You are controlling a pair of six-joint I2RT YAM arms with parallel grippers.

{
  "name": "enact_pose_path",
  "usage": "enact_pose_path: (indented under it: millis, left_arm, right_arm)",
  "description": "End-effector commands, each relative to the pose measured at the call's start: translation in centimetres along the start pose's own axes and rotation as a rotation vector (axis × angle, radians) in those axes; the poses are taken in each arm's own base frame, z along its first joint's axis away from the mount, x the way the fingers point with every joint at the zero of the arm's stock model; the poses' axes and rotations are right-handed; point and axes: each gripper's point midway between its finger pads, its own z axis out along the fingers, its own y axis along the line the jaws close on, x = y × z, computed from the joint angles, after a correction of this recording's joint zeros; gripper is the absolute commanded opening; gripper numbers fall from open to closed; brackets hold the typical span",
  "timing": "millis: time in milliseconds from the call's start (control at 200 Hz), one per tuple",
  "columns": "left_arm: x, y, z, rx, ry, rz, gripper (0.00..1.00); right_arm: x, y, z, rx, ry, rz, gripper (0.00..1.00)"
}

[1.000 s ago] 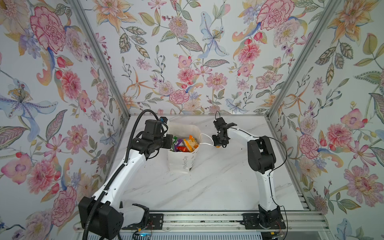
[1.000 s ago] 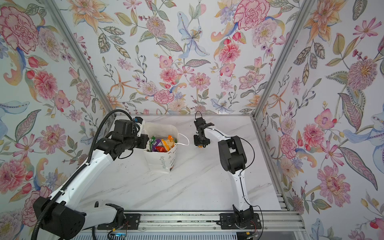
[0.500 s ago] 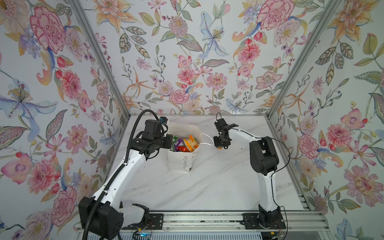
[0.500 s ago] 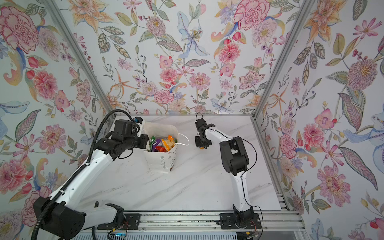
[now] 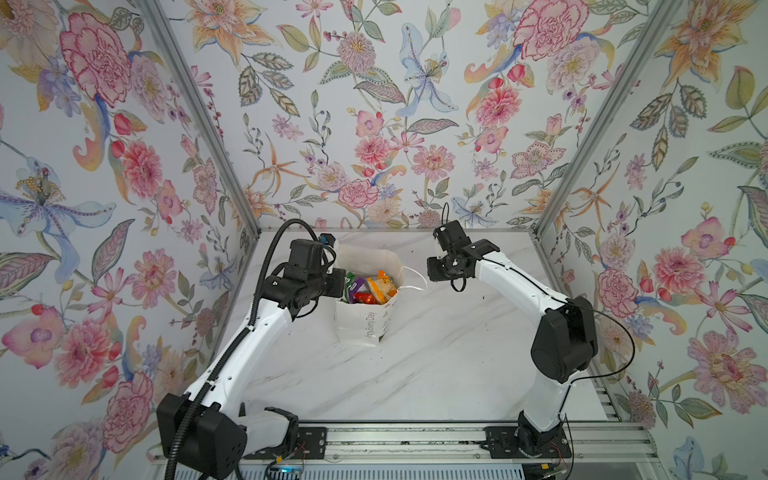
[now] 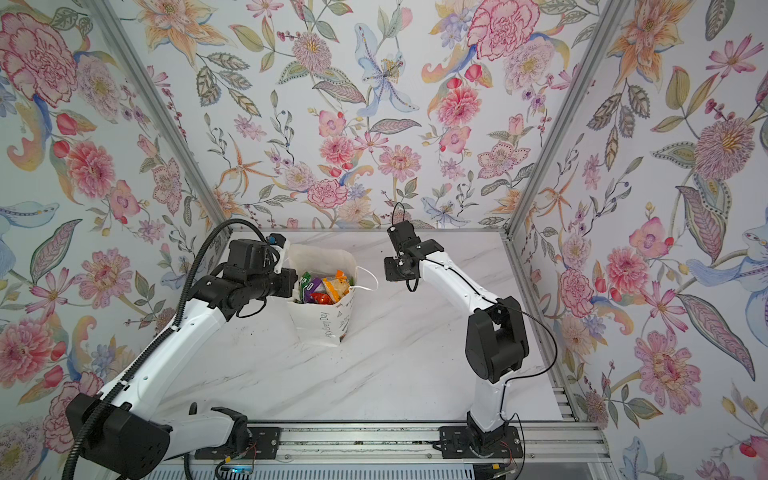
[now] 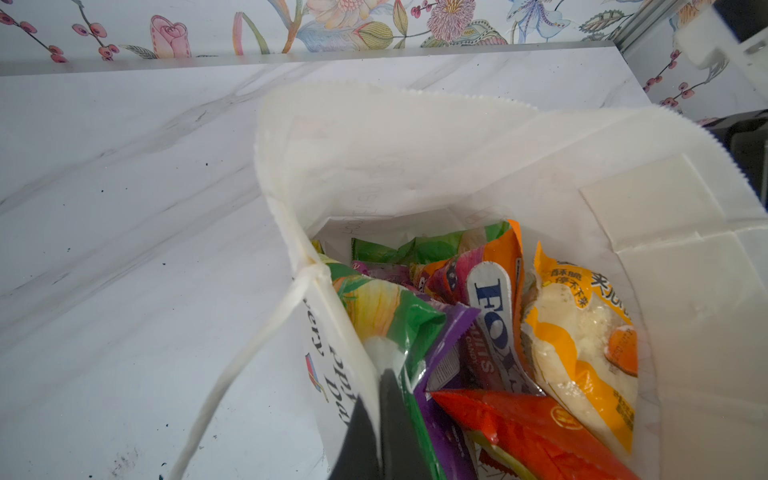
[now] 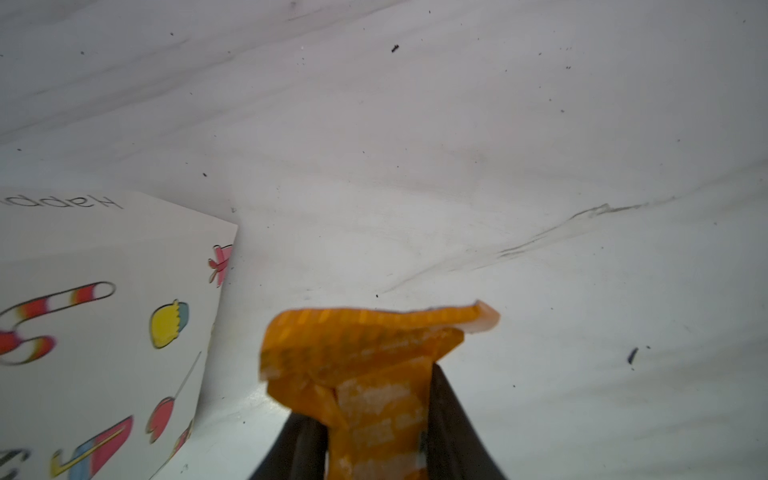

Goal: Place the snacks into the paper bag
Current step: 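Lift the orange candy with the right gripper and carry it over the bag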

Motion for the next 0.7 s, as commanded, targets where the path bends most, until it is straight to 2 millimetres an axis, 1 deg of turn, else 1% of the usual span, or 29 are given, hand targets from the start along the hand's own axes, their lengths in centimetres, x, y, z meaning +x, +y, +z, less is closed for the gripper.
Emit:
enact_pose_path:
  millis: [0, 145, 395, 435, 445, 465, 590, 691]
  left_arm:
    - [-2.2, 0.3, -1.1, -0.008, -0.099, 0.031, 0.00]
    - [-2.3, 0.3, -1.1, -0.008, -0.103, 0.030, 0.00]
    - [-2.2, 0.3, -1.1, -0.008, -0.101, 0.028, 0.00]
    - [-2.2, 0.3, -1.2, -0.008, -0.101, 0.029, 0.00]
    - [-2.2, 0.3, -1.2, -0.008, -0.102, 0.028, 0.00]
    - [-2.3, 0.3, -1.2, -0.008, -0.102, 0.029, 0.00]
    - [-2.3, 0.3, -1.3, -0.007, -0.104, 0.028, 0.00]
    - [-2.3, 0.2, -1.3, -0.006, -0.106, 0.028, 0.00]
  right_arm:
    - [-1.4, 1.1, -3.7, -0.016, -0.063, 0.001, 0.18]
    - [-3.2, 2.6, -7.7, -0.036, -0.145, -0.022, 0.17]
    - [-5.4, 5.1, -13.6, -0.058, -0.261, -0.073, 0.15]
    - [-5.8, 5.1, -14.5, -0.055, -0.282, -0.072, 0.15]
    - [-5.6, 5.9, -14.8, -0.068, -0.284, -0.089, 0.15]
    - [-5.7, 6.5, -15.3, -0.076, -0.293, -0.097, 0.15]
    - [-6.3, 8.5, -18.2, -0.105, -0.354, -0.135, 0.15]
    - [-6.5, 10.0, -19.6, -0.125, -0.381, -0.162, 0.15]
